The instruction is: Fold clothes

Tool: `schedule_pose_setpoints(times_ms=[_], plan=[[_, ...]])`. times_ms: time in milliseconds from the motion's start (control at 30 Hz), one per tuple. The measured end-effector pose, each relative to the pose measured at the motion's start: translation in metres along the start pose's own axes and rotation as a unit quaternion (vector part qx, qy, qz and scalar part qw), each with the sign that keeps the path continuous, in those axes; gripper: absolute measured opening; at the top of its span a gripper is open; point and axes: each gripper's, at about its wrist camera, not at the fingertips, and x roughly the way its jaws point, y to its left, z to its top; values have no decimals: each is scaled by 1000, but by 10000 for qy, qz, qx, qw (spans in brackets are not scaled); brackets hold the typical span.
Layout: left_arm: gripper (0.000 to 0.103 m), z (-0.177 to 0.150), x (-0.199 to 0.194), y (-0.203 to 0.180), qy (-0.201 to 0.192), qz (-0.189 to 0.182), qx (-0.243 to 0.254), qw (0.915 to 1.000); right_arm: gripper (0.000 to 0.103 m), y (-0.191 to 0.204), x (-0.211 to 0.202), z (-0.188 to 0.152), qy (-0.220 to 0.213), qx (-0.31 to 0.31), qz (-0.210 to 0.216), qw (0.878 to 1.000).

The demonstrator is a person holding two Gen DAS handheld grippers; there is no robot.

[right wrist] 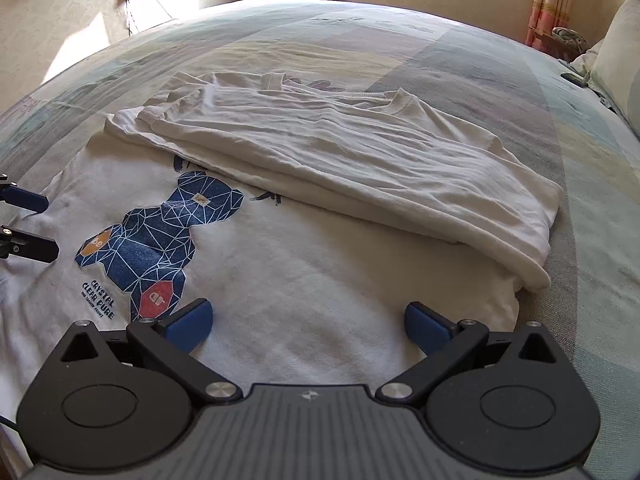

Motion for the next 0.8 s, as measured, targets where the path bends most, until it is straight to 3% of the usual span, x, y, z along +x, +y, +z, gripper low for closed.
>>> schedule_pose_setpoints(times_ms=[333, 467, 800], plan=[[102, -7, -5, 3, -118, -9, -40, 9999, 103, 3, 1, 2, 71, 20, -91, 9999], [102, -20, -14, -2, -20, 51, 44, 10000, 103, 2, 2, 4, 117, -36, -40, 9999], [103, -30, -16, -8, -255, 346, -54, 9991, 103, 3, 3, 3, -21, -54, -71, 10000]])
